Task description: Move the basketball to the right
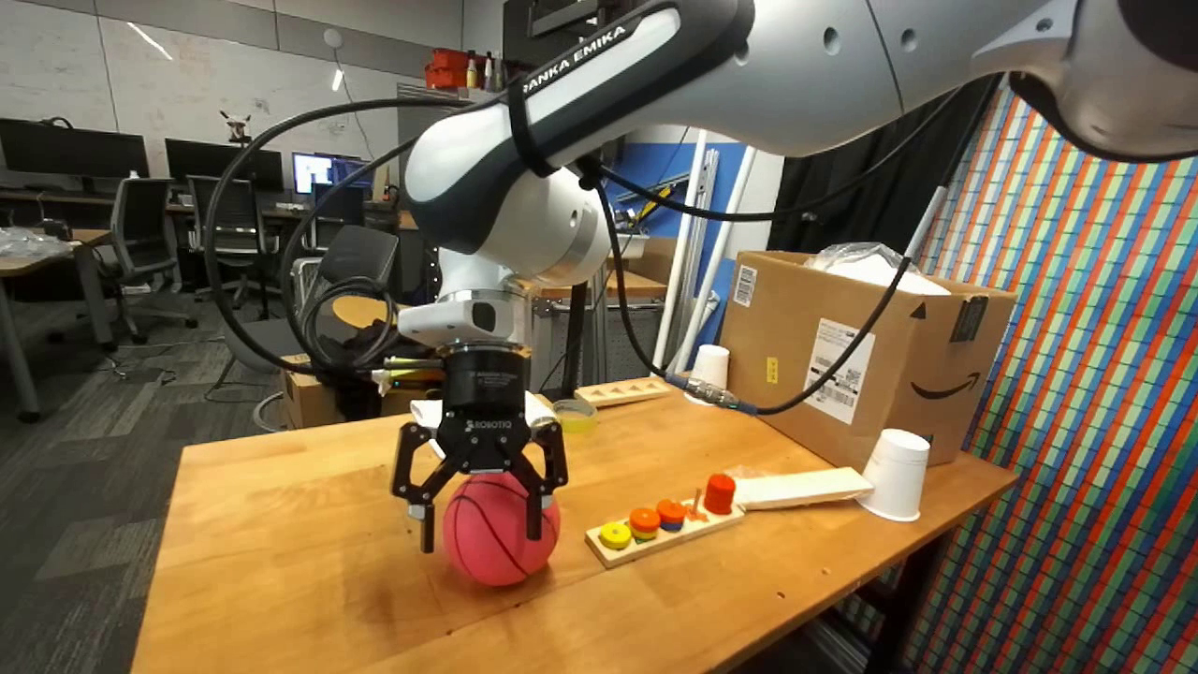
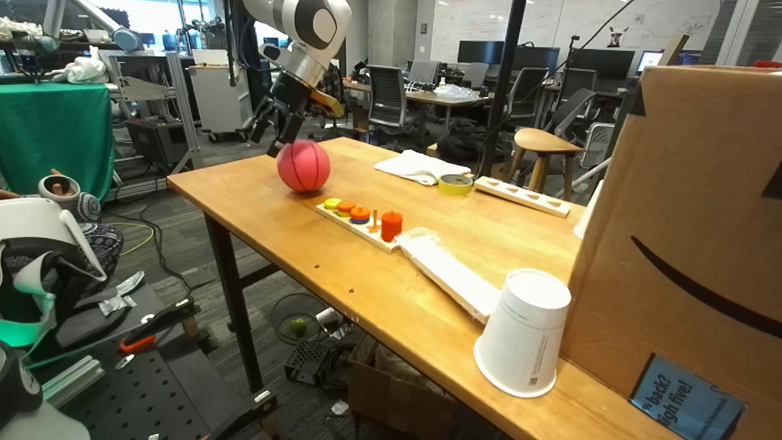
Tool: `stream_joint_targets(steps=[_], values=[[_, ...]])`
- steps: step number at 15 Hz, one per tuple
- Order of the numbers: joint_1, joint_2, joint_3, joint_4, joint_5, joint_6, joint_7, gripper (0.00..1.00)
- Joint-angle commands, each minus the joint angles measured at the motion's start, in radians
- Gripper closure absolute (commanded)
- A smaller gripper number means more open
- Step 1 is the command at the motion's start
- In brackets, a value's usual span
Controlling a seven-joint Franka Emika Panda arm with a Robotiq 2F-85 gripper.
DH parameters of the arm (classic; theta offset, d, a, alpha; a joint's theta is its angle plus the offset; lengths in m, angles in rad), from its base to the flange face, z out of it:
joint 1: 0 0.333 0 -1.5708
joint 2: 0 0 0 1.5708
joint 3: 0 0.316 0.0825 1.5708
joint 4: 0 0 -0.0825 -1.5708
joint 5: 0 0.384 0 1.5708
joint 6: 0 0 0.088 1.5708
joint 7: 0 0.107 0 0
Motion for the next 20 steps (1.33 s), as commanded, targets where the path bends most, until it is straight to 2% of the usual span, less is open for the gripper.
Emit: stream_joint_targets(steps=[1,11,20], values=[[0.0,0.021,0.002,0.036,-0.017,0.063,-0.021,0.0],[-0.01,0.049,-0.073,0.072,-0.205,0.248,0.048,0.0],[-0.047,0.046,-0.169,0.055,-0.411,0.39,0.211,0.0]])
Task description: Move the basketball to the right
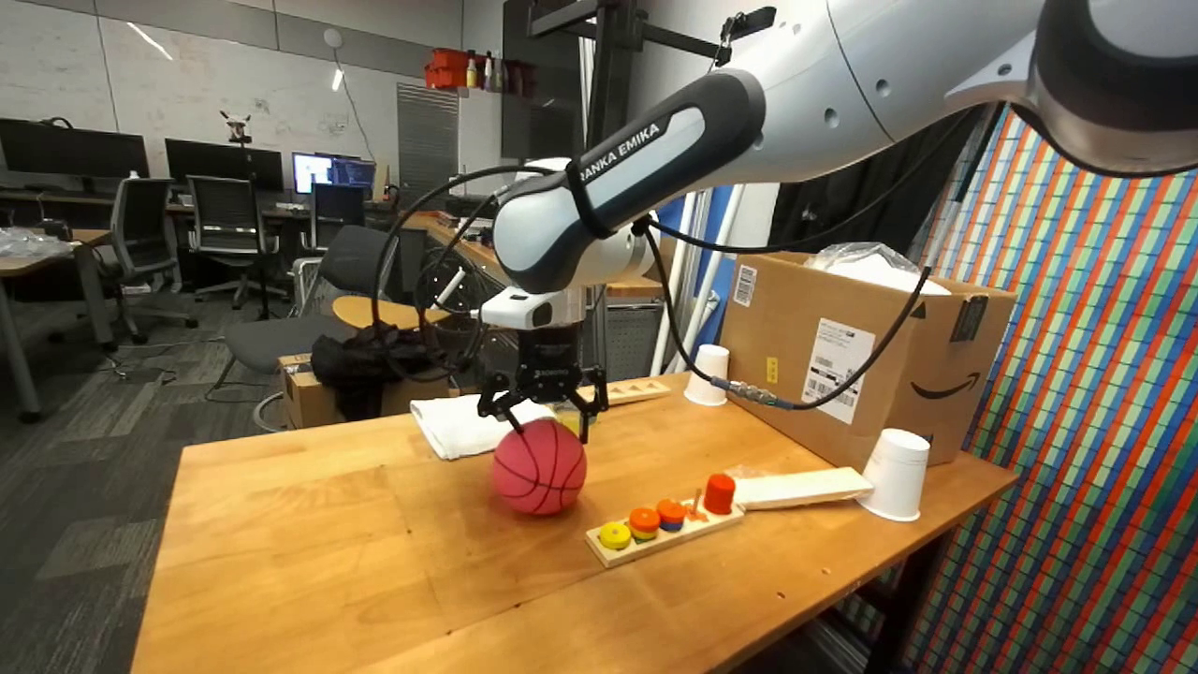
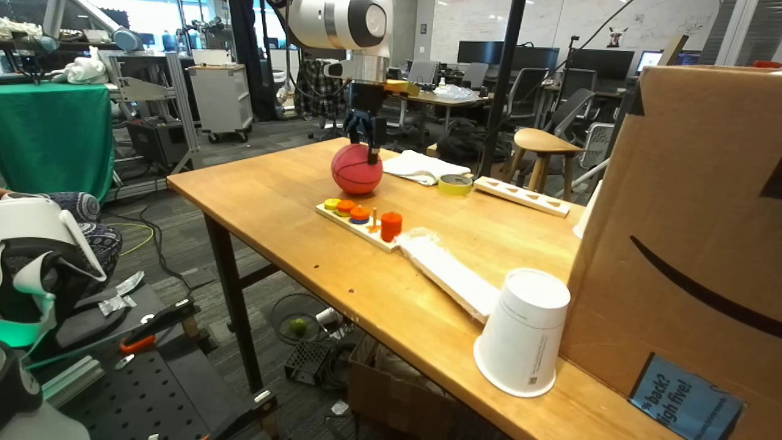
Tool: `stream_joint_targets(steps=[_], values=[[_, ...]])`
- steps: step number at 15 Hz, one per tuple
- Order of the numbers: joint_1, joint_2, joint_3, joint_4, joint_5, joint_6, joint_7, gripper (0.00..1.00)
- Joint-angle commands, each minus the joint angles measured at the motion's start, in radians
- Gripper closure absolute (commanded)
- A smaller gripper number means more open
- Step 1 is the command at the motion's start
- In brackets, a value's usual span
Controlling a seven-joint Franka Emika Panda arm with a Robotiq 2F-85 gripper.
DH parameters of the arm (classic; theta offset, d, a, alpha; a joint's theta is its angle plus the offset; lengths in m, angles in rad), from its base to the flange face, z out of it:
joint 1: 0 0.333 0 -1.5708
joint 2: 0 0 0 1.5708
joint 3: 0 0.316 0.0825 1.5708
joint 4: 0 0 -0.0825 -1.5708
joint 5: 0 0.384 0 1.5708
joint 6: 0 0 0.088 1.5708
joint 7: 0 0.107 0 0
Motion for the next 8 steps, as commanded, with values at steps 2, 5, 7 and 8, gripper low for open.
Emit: stream_joint_targets(steps=[2,5,7,8], values=[[-0.006,-0.002,-0.047,-0.009,-0.142,0.085,0.111,0.0],[-0.008,-0.02,-0.103,-0.013,-0.31,0.148,0.188,0.0],[-0.015,-0.027,-0.139,-0.003,-0.398,0.18,0.26,0.0],[-0.016,-0.031,-0.157,0.0,-0.44,0.193,0.305,0.0]])
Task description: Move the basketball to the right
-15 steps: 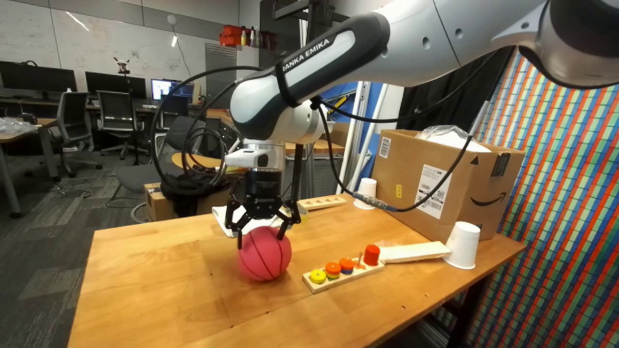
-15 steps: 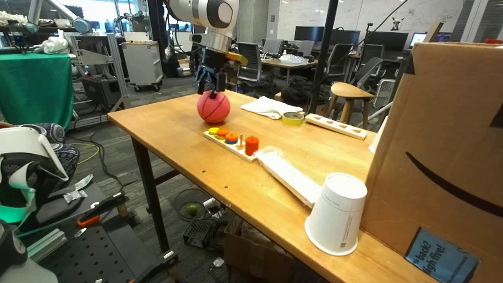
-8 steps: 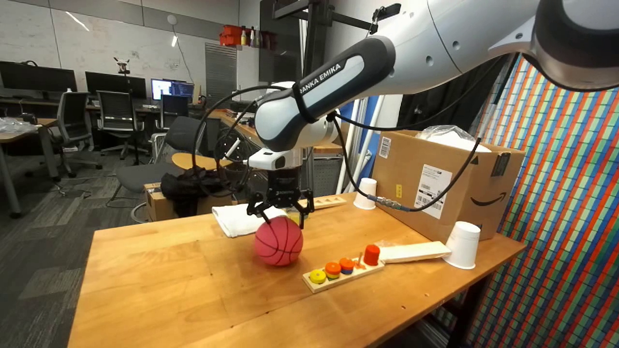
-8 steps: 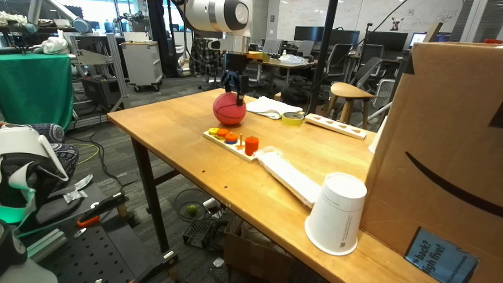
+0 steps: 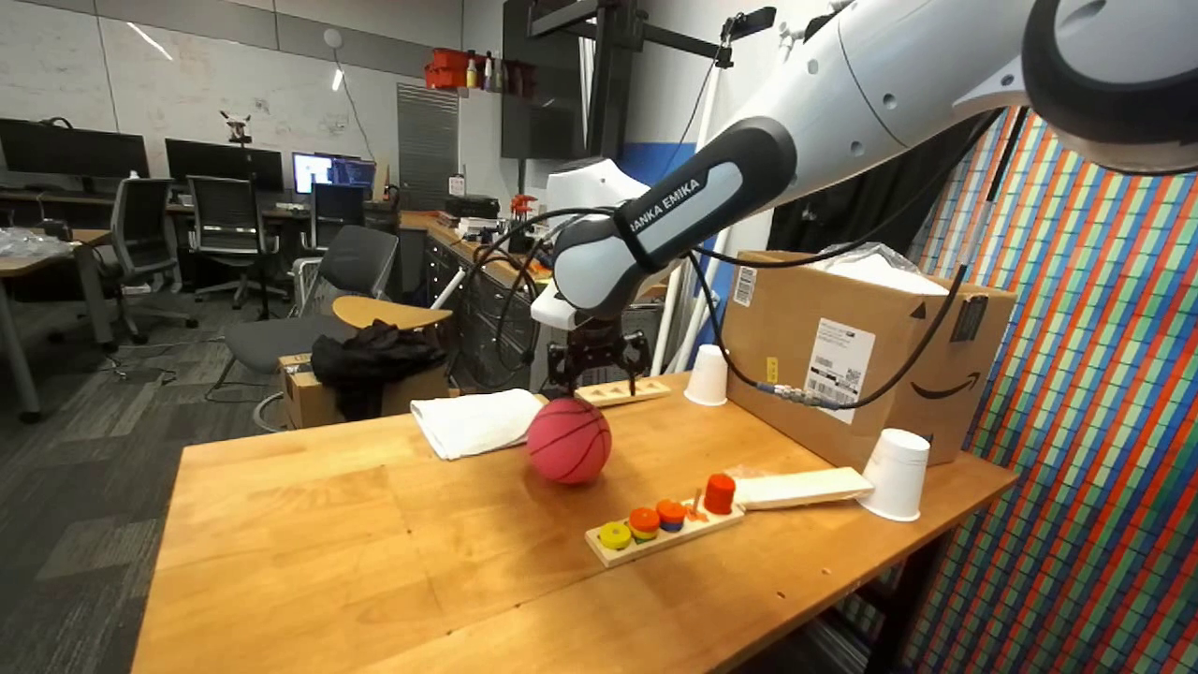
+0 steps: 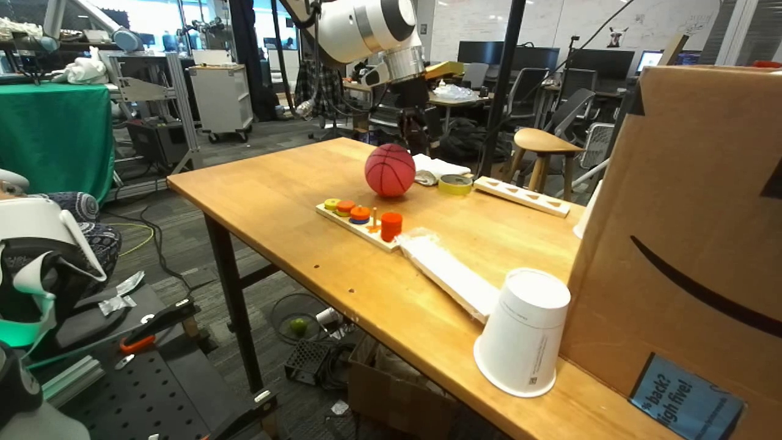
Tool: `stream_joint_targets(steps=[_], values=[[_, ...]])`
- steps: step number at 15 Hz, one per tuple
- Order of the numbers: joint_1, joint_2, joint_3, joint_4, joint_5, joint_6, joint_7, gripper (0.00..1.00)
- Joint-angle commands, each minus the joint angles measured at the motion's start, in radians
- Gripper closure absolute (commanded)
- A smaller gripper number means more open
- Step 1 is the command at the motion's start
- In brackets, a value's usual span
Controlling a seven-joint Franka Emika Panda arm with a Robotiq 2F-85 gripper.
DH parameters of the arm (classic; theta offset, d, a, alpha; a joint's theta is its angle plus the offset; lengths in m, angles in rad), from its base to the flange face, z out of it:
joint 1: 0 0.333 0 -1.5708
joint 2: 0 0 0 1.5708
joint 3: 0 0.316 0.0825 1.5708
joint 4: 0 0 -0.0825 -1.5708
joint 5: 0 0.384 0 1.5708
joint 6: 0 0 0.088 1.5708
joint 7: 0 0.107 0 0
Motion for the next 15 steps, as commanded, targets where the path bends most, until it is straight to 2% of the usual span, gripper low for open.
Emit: stream_joint_targets(steps=[1,4,8,15], values=[[-0.002,-0.039,-0.06,-0.002,-0.133,0.051,0.146,0.0],[0.005,-0.062,-0.091,-0.015,-0.252,0.071,0.304,0.0],[-0.003,-0.09,-0.067,-0.038,-0.348,0.044,0.452,0.0],[-0.024,-0.162,0.021,-0.155,-0.227,0.006,0.518,0.0]])
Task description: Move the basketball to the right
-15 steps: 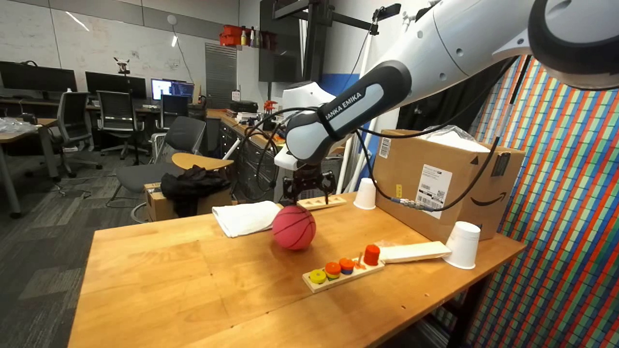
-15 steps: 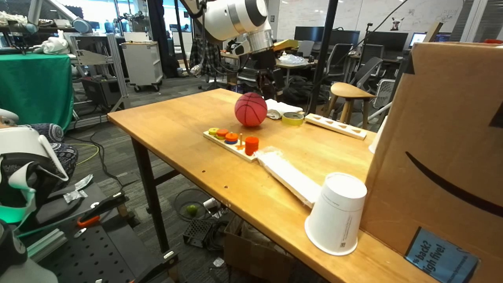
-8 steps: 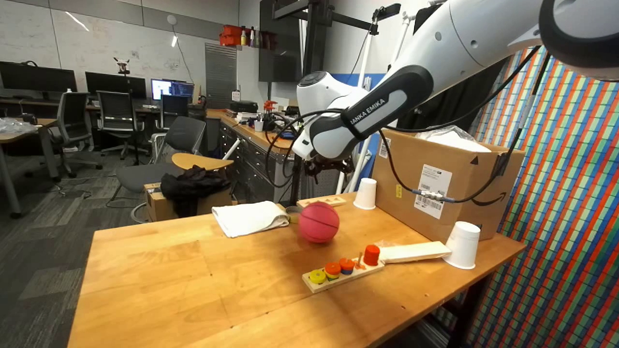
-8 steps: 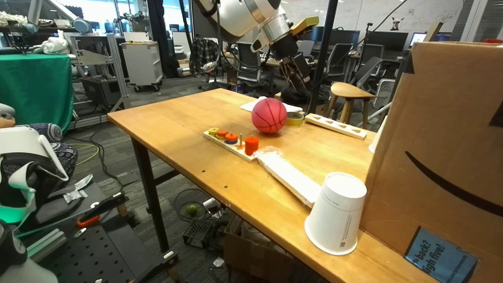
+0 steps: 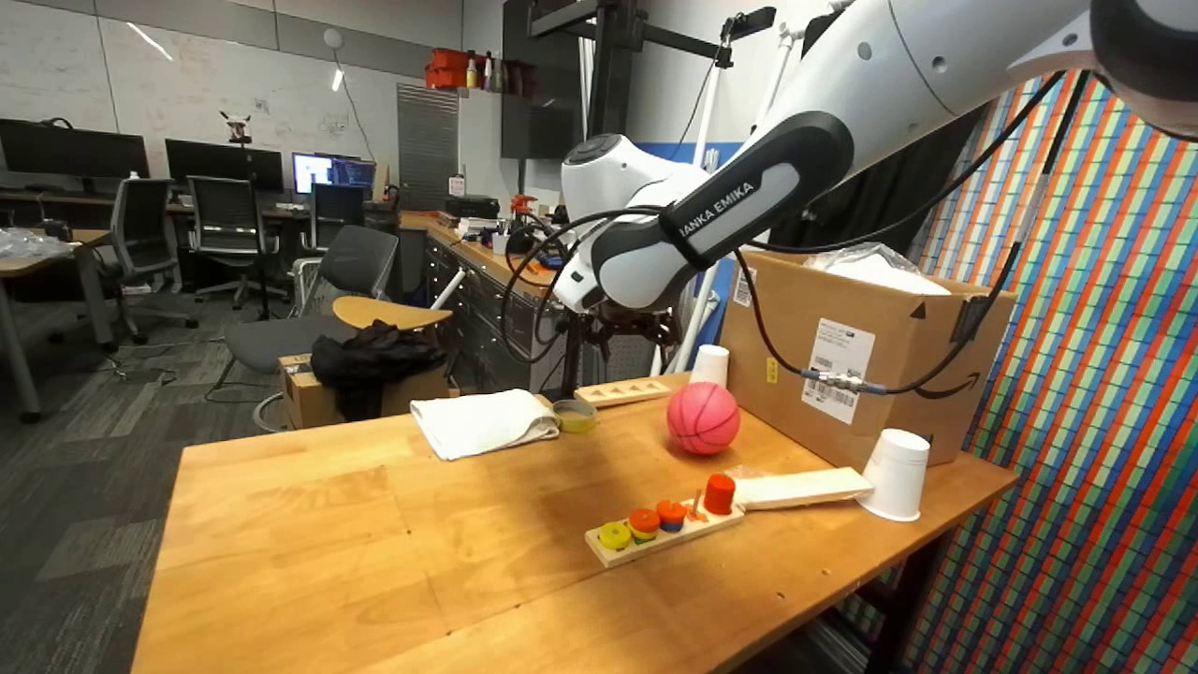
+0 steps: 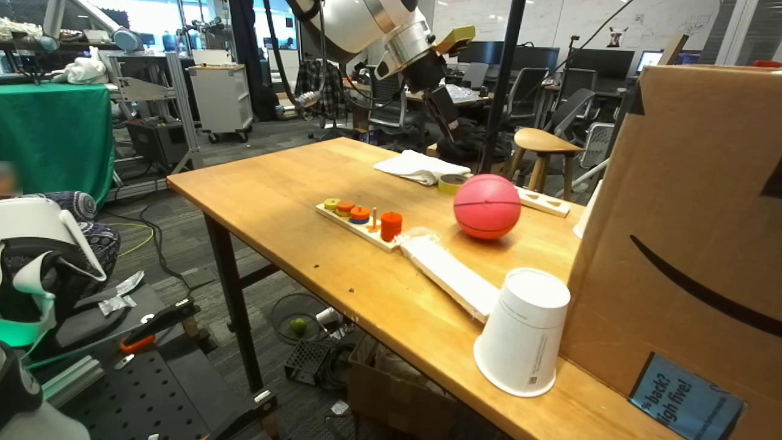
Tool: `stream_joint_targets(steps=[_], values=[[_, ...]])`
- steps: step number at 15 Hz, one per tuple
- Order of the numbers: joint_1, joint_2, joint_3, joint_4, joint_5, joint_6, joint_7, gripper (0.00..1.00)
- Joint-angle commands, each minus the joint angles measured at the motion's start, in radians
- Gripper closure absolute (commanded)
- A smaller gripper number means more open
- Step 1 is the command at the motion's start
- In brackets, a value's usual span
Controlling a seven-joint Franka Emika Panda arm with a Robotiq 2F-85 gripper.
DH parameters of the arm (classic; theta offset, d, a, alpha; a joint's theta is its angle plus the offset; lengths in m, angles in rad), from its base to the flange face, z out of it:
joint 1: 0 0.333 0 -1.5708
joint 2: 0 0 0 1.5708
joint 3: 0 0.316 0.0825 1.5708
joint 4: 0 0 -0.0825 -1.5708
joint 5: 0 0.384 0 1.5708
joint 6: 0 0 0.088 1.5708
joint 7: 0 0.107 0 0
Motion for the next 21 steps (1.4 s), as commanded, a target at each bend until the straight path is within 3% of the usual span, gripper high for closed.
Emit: stream_joint_targets(steps=[1,9,16,21], values=[[-0.005,-0.076,0.042,-0.095,0.047,-0.035,0.056,0.0],[-0.05,-0.069,0.058,-0.107,0.194,-0.086,0.068,0.0],[-0.15,-0.061,0.043,-0.094,0.411,-0.06,0.07,0.0],[-0.193,-0.064,0.027,-0.112,0.485,-0.031,0.085,0.0]])
